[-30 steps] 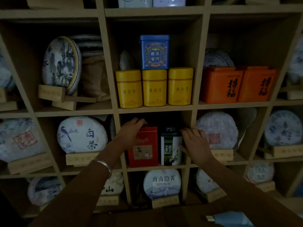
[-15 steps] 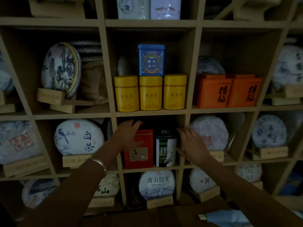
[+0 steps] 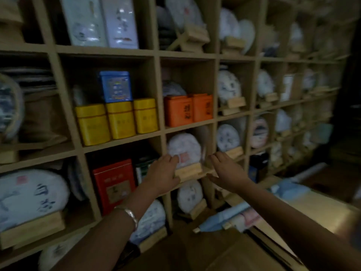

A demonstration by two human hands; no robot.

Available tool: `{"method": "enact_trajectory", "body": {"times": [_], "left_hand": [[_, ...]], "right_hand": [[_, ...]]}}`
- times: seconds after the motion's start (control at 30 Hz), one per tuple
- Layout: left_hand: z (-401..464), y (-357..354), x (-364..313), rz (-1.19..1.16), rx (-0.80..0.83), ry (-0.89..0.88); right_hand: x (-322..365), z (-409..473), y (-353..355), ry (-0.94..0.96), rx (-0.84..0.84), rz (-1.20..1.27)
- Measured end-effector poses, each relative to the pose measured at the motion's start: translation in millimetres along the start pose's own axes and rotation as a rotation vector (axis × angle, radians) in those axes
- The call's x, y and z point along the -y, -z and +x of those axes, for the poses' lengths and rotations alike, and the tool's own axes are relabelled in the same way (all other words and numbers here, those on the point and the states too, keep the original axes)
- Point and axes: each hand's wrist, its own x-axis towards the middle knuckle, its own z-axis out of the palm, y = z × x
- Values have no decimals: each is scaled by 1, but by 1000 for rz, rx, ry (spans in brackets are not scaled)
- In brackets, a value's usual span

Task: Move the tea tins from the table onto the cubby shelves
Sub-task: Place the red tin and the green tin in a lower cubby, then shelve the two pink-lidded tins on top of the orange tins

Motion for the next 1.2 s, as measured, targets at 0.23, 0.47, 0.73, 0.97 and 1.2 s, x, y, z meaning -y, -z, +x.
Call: {"method": "enact_trajectory", "body": {"times": [0.23,0.47,0.73,0.97,1.2], "left_hand": [[62,-18,-188,-206,51,-333],[62,-9,-444,-257,26,-690],[-20,4,-744,-441,74,-997],[-124,-11,-935,-420,289,-1191],[-152,-21,-1059,-359,423,-1370]], "right_hand": [[-105,-176,103,-403,59,-274],[-163,-398,228,-812,192,-573],[-162,-705,357,-1262,327,-694],[-148,-886,430,-1571,337,-631],[-159,-980,445,-1717,399,-582]]}}
